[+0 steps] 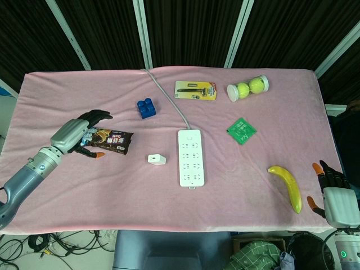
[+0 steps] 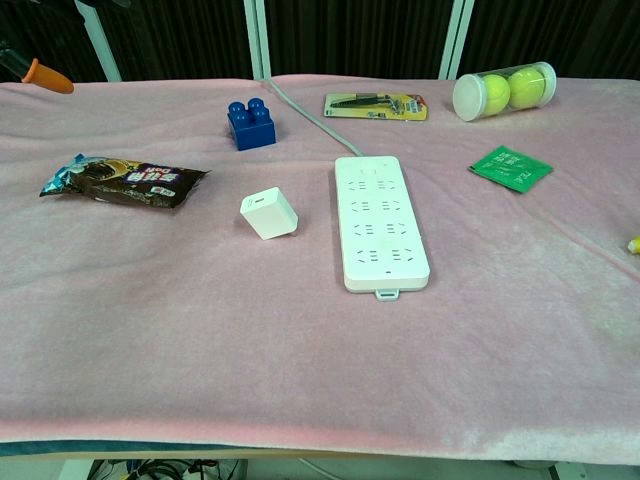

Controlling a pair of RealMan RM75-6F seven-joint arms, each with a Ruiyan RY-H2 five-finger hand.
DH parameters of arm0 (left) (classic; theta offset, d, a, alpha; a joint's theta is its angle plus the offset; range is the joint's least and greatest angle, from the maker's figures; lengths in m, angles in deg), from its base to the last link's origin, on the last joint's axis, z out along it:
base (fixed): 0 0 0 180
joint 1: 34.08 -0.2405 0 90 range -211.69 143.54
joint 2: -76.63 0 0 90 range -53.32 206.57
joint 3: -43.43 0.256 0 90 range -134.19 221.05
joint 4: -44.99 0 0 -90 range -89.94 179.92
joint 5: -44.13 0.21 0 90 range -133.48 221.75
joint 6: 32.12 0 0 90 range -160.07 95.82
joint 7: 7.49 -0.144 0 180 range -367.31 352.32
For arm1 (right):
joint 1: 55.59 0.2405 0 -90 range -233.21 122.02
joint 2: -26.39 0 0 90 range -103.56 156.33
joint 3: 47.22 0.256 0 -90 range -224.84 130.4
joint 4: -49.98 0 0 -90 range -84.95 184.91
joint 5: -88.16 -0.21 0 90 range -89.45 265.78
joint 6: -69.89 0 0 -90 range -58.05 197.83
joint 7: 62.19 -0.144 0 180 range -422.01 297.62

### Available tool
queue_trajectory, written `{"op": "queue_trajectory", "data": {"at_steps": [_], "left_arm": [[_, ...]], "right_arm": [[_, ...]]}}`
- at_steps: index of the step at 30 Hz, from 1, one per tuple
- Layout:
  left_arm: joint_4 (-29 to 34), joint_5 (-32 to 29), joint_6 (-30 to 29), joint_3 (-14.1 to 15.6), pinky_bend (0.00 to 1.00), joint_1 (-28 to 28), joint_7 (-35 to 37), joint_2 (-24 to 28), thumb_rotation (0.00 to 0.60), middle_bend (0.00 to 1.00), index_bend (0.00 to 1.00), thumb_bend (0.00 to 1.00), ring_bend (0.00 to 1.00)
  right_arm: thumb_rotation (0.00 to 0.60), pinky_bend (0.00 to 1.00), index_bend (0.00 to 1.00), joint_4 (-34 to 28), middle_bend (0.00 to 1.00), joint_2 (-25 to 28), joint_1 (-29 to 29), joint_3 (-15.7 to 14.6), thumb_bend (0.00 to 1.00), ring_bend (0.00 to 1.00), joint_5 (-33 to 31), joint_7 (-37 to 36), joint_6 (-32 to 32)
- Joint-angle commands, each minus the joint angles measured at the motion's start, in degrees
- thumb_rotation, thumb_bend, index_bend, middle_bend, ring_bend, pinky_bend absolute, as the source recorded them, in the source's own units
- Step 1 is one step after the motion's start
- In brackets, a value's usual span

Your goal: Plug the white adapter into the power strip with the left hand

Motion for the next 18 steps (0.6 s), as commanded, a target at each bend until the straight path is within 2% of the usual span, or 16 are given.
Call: {"op": "queue_trajectory", "data": {"at_steps": [1,18], "left_arm": [[-0.42,-4.84,0.40,-0.50,0.10,1.29,-7.93,-1.87,0.600,0.08,0.15,0.14,0.00],[3.03,-3.06,-5.22,1.70,0.10,-1.73,-14.84,-2.50,0.600,0.09,0.15,0.14,0.00]], "right_arm": [[0.600,0.14,0.02,-0.30,0.04,0.08,-0.17,-0.06,0.20,0.12,0.06,-0.06,0.22],[0.600,0.14,0.02,-0.81,0.04,1.11,-1.21,-0.84,0.20,0.12,0.97,-0.86,1.29]]}}
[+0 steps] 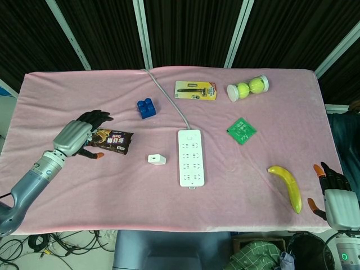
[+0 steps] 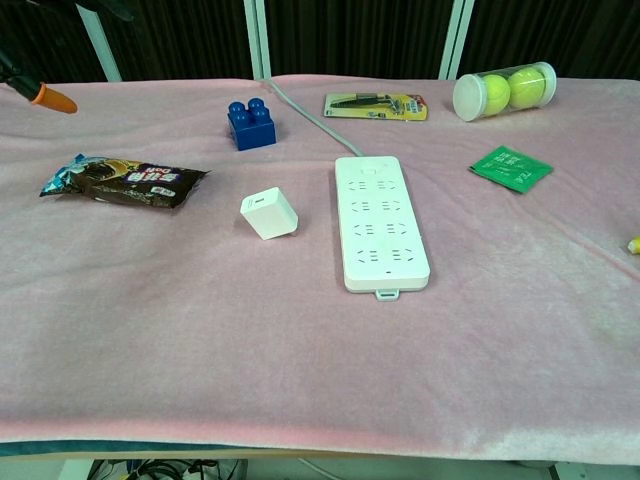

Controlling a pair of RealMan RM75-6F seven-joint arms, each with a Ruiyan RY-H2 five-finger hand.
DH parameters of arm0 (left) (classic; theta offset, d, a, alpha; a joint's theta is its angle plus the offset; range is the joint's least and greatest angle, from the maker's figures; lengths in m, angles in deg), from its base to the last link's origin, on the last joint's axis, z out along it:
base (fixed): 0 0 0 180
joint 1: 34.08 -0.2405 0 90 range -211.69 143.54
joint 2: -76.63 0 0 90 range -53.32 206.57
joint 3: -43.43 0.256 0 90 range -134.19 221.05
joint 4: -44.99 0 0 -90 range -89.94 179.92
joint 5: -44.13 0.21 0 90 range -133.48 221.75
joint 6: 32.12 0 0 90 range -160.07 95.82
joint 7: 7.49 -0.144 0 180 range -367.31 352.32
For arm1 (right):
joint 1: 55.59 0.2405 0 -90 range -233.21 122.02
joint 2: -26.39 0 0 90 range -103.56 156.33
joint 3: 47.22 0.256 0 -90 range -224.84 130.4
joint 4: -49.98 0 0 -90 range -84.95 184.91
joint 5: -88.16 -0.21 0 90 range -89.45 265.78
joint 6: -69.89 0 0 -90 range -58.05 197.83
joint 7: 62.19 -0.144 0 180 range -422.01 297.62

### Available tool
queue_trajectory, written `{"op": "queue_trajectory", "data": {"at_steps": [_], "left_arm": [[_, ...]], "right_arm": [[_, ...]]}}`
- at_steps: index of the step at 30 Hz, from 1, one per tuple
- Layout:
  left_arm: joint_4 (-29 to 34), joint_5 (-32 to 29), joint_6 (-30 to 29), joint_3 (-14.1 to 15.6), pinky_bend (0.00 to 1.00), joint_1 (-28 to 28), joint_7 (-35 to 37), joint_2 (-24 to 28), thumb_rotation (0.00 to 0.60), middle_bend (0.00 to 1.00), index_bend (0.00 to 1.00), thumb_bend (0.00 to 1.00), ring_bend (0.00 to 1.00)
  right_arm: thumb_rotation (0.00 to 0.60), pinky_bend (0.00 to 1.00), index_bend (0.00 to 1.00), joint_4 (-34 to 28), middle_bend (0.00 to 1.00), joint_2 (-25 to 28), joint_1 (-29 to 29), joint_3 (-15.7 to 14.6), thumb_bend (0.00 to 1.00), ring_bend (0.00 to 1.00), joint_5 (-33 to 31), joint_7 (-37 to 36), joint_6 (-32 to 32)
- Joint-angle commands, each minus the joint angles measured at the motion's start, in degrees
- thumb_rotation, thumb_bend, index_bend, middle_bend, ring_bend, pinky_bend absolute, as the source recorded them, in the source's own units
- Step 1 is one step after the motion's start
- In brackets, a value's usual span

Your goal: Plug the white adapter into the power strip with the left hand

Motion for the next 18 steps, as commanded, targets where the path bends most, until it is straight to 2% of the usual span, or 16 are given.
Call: {"op": "queue_trajectory", "data": {"at_steps": [1,9,14,18], "left_arm": [[1.50,0.84,-0.85,0.70,0.10,-0.74,-0.36,0.02,0.600,0.10,0.15,0.14,0.00],[2.45,5.50,-2.57,2.58,0.10,-1.94,1.47,-0.53,0.600,0.13,0.17,0.14,0.03],[0.35,2.87,-1.57,3.77,0.11,-2.52,-2.71,-2.76,0.600,0.21,0.18,0.14,0.09],[-1.00,-0.46,-1.96,4.16,0.16,-2.91,-9.38,-5.87,0.600,0.25,0.25,0.14,0.14]], "right_arm": [[0.600,0.14,0.02,-0.35,0.04,0.55,-0.53,-0.23,0.20,0.12,0.37,-1.05,0.65],[0.600,0.14,0.02,-0.19,0.04,0.83,-0.12,-0.23,0.20,0.12,0.07,-1.28,-0.49],[0.600,0.14,0.02,-0.96,0.04,1.73,0.06,-0.55,0.20,0.12,-1.26,-1.25,-2.31],[0.600,0.14,0.02,-1.53,0.04,2.08,0.08,-0.56,0.20,0.12,-1.39,-0.82,-2.40]]}}
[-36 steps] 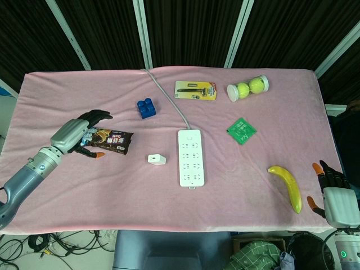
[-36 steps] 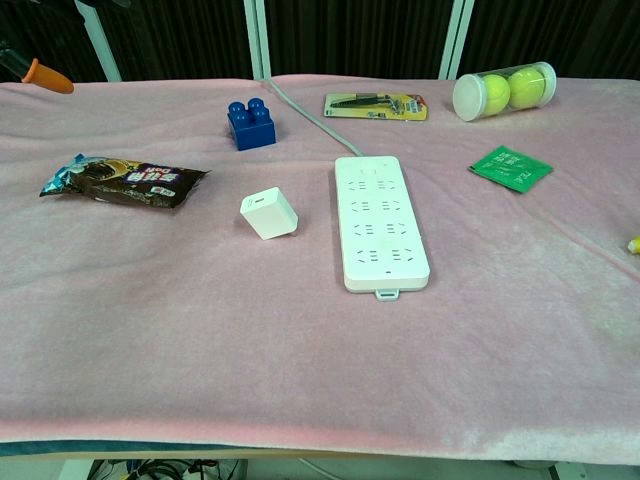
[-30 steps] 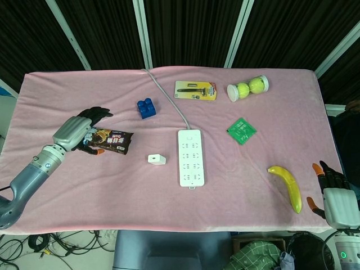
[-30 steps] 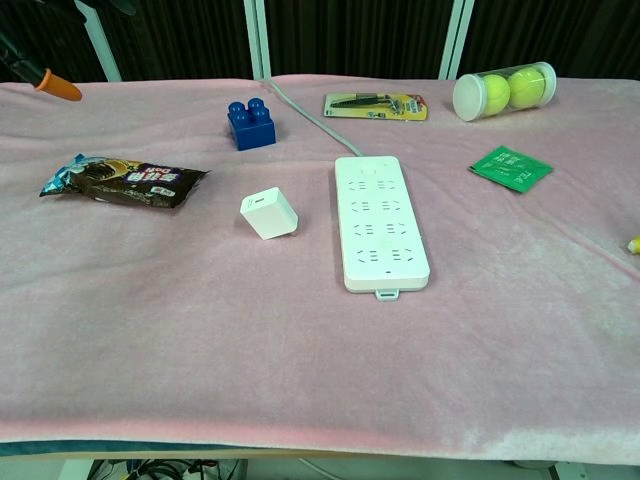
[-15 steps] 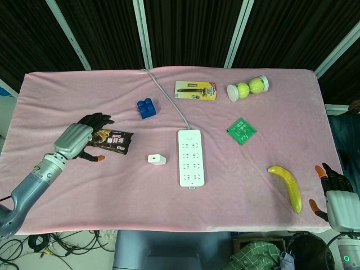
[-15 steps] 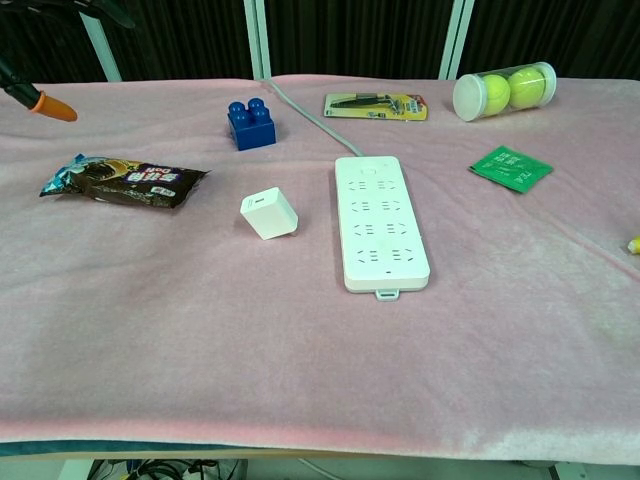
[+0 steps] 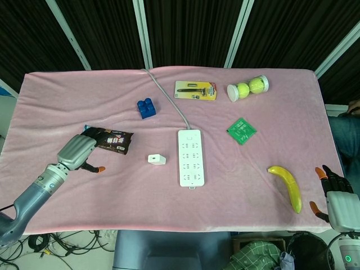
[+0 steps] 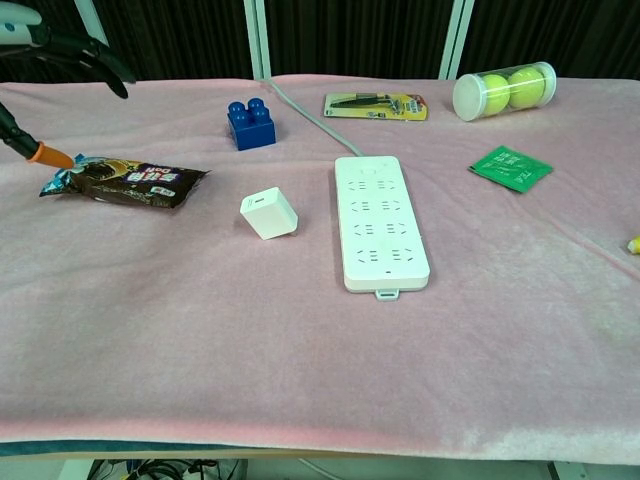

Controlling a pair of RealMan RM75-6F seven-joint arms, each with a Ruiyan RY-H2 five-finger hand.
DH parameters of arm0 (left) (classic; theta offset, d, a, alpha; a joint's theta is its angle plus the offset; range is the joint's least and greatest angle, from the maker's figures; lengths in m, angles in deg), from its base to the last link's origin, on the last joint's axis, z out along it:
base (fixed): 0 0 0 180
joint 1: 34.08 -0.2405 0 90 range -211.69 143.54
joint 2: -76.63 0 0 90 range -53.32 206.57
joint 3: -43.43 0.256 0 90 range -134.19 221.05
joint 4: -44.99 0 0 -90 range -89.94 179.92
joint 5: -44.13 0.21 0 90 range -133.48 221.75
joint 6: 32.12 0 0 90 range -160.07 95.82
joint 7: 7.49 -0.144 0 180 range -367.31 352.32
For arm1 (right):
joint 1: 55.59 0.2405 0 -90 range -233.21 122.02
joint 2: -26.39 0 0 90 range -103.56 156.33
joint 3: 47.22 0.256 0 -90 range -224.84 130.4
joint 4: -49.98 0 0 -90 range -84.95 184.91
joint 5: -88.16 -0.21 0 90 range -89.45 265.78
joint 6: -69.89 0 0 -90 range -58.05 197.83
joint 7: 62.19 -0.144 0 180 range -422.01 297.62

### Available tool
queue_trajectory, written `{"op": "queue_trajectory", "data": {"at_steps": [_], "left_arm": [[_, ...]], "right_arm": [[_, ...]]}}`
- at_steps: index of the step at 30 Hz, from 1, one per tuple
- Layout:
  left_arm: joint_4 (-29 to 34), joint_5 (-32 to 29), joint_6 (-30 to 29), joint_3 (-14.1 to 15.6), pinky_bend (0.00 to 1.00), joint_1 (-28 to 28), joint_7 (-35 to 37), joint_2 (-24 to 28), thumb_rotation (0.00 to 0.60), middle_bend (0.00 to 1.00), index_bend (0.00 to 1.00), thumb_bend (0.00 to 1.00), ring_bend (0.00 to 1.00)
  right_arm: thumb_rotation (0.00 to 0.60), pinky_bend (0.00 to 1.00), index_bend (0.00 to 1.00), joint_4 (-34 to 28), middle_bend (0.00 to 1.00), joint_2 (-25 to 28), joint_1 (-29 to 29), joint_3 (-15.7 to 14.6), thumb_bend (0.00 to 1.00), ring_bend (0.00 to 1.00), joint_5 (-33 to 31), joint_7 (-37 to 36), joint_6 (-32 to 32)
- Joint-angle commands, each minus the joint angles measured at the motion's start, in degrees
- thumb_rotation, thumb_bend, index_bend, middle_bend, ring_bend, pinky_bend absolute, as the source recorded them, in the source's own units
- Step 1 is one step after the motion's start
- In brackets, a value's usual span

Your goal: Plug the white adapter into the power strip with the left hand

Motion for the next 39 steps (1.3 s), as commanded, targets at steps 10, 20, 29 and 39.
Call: {"op": "queue_trajectory", "data": {"at_steps": [10,20,29,39], "left_arm": [[-2.72,-10.00,0.44,-1.62,0.26,2.23,-16.26,-10.12,0.600,0.38,0.33,0.16,0.24],[-7.02,-16.03,2.52,-4.38,0.27,8.07,-25.31,-19.61,0.600,0.40,0.35,0.19,0.25],[-12.56,-21.44,2.24,-6.27,0.28,12.14,-30.95,-27.69,0.600,0.42,0.36,0.19,0.27],[-15.99,-22.95,1.54,-6.20,0.30,13.72,-32.69,-32.75,0.600,0.47,0.38,0.19,0.31]], "right_arm": [[0.600,0.14,0.02,-0.20,0.04,0.22,0.11,0.06,0.20,0.12,-0.24,0.79,-0.10],[0.600,0.14,0.02,-0.02,0.04,0.36,0.21,0.03,0.20,0.12,-0.23,0.49,-0.36],[0.600,0.14,0.02,0.08,0.04,0.43,0.27,0.16,0.20,0.12,-0.60,0.32,-0.57],[0.600,0.14,0.02,0.11,0.04,0.50,0.33,0.18,0.20,0.12,-0.68,0.35,-0.67]]}}
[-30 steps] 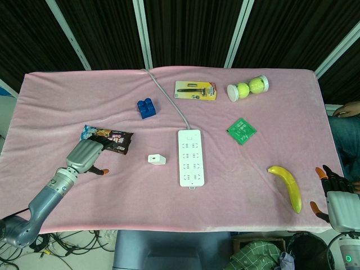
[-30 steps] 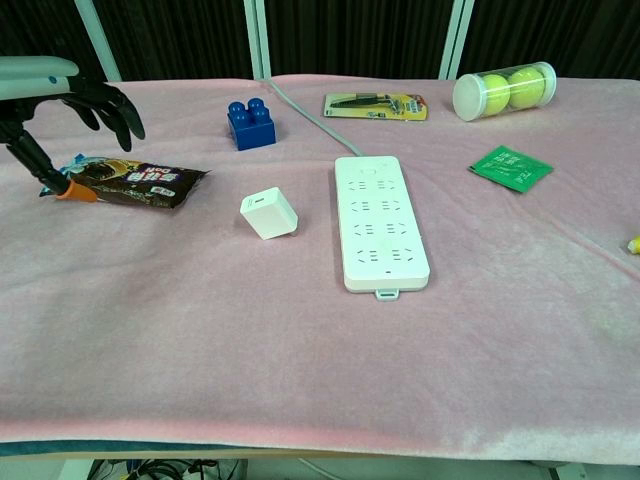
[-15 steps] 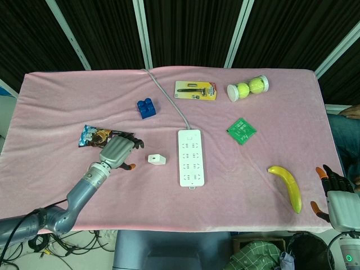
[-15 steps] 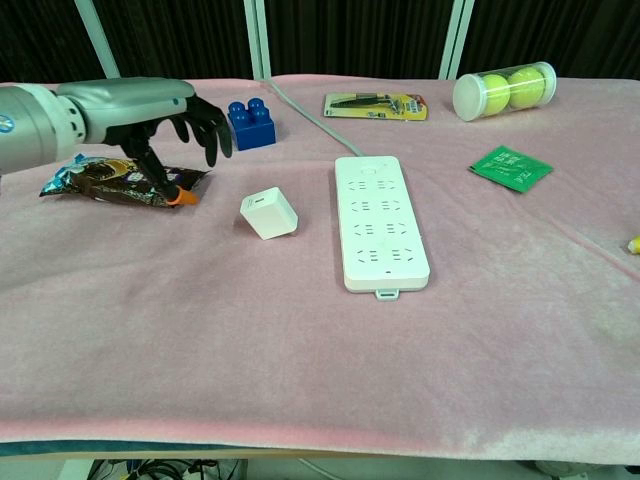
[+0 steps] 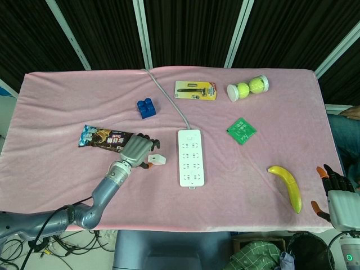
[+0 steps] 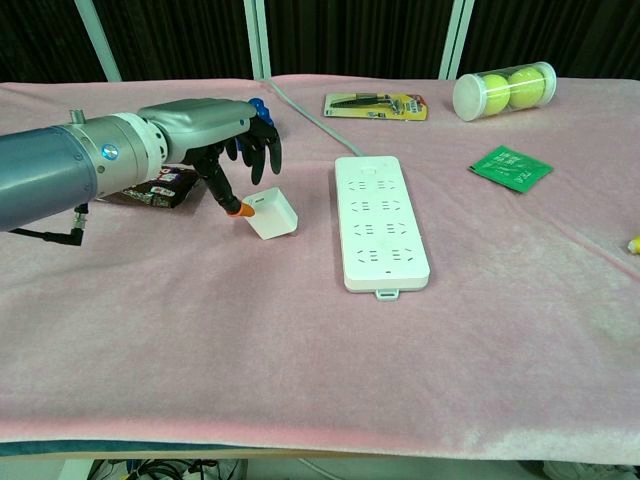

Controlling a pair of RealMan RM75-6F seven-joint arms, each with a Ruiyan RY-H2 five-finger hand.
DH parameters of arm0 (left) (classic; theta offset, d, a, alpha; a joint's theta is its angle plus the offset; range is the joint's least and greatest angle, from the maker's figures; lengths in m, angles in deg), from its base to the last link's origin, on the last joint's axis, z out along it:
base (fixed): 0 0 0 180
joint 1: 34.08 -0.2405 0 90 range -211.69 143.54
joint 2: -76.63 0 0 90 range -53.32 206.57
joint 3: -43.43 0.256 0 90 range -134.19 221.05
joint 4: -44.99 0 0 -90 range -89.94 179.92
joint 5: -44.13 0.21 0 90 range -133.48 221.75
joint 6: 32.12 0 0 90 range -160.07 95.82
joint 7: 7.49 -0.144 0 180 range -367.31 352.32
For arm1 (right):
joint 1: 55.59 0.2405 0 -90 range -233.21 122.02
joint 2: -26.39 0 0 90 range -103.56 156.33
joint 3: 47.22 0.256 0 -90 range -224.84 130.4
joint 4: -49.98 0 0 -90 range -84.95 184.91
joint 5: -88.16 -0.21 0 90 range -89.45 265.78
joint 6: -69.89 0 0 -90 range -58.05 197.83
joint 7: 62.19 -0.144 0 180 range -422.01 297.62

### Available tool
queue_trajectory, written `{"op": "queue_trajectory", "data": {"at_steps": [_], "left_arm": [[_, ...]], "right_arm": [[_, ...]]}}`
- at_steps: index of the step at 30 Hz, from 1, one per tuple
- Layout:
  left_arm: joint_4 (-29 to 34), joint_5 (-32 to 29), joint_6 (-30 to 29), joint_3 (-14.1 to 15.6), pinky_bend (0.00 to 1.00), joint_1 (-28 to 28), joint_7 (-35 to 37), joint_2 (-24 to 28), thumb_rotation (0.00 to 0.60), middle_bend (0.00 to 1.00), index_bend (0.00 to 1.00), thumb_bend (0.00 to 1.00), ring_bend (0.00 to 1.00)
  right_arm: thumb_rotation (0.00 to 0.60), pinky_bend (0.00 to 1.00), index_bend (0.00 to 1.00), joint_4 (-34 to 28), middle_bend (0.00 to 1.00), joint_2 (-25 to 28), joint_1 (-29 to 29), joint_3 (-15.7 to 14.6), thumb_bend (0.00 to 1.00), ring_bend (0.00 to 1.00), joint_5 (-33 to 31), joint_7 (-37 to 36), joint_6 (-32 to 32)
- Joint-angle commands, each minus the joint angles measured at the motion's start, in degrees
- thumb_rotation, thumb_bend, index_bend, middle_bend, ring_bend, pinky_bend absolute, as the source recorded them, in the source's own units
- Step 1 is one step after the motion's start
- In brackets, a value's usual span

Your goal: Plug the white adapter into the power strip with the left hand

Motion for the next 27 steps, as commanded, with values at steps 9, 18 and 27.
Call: {"op": "queue_trajectory", "data": {"at_steps": [9,18,27], "left_arm": [[-2.17,-1.61,0.18,0.46,0.30,1.13,-1.96,-2.36,0.600,0.47,0.41,0.22,0.31],[-3.63,-0.83,0.26,0.84,0.30,1.51,-1.53,-3.64,0.600,0.51,0.48,0.26,0.32],[-4.78,-1.41,0.29,1.16,0.32,1.56,-2.06,-4.40,0.600,0.51,0.48,0.26,0.33]], "right_arm": [[0.600,0.14,0.02,-0.10,0.04,0.12,0.03,-0.05,0.20,0.12,0.05,-0.06,-0.08],[0.600,0.14,0.02,-0.22,0.04,0.21,0.09,-0.03,0.20,0.12,-0.21,0.03,-0.30],[0.600,0.14,0.02,-0.40,0.04,0.22,0.08,0.00,0.20,0.12,-0.45,0.34,-0.30]]}}
